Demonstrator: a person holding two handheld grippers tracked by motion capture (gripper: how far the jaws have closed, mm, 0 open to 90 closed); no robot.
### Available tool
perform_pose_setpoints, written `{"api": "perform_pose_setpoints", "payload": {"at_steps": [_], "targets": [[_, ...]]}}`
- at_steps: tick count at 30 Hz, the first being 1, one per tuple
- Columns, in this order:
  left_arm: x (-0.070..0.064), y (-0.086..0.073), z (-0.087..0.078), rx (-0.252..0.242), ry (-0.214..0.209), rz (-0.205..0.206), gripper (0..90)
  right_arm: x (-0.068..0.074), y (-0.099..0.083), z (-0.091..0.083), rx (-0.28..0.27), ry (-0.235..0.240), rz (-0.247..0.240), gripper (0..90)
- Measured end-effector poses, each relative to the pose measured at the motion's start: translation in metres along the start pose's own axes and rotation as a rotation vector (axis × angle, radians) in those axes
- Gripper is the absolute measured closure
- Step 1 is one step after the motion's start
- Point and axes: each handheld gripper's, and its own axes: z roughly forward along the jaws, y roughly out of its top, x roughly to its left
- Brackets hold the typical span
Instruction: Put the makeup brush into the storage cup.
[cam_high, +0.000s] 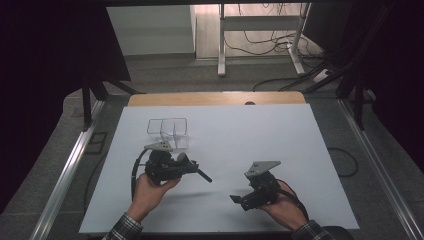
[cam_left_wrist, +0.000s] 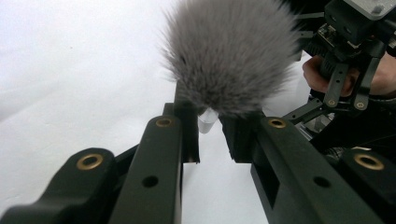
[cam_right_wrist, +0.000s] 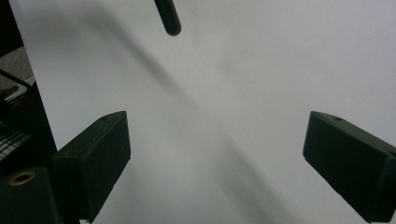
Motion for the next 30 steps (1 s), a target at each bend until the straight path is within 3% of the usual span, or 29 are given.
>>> {"api": "perform_pose_setpoints", "payload": {"at_steps": [11,30], "targets": [[0.005,0.003,-0.01,-0.007,0.039,0.007,77.0,-0.006,-0.008,-0.007,0.006,-0.012,0.022,6.1],[0.015,0.006,-0.025,-0.016,0.097,0.009,77.0,-0.01,-0.014,-0.014,0.031,-0.048,0.005,4.0]]}}
